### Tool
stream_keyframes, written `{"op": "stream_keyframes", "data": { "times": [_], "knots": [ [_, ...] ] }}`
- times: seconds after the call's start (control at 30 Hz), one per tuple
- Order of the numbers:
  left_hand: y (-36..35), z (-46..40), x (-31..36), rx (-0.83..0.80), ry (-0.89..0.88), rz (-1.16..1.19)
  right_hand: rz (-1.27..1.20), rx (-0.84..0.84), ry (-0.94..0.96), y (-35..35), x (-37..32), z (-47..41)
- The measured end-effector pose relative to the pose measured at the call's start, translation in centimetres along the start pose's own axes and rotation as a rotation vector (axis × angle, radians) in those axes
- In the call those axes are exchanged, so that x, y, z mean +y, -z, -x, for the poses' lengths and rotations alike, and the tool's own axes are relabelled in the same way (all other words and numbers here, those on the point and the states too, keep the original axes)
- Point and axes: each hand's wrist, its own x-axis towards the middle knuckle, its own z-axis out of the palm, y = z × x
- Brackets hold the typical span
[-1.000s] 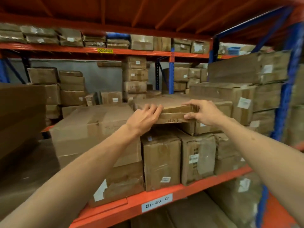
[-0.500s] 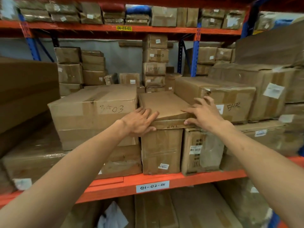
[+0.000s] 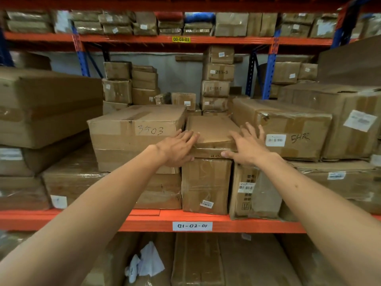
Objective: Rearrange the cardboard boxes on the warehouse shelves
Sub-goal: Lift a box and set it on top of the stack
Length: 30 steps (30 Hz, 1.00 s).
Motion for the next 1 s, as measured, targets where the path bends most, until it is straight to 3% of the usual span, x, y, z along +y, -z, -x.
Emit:
{"op": "stream_keyframes", "data": {
  "times": [0.2, 0.53, 0.67, 0.83, 1.0],
  "knots": [
    [1.3, 7.0, -3.6, 0.292, 0.202, -0.060, -0.261, 0.117, 0.092, 2.6, -5.2, -1.7],
    [0.6, 22.8, -16.4, 0.293, 0.815, 0.124, -0.383, 0.141, 0.337, 7.6, -21.2, -5.4],
    [-1.3, 27.8, -21.2, 0.291, 0.986, 0.250, -0.386, 0.099, 0.414, 9.2, -28.2, -6.8],
    [-4.2, 32.7, -27.8, 0.339, 1.162, 0.716, -0.411, 0.057, 0.522, 11.7, -38.5, -10.1],
    [-7.7, 35.1, -33.1, 0.364, 1.128, 1.228, -0.297, 0.010, 0.601, 15.3, -49.0, -13.9]
  ]
}}
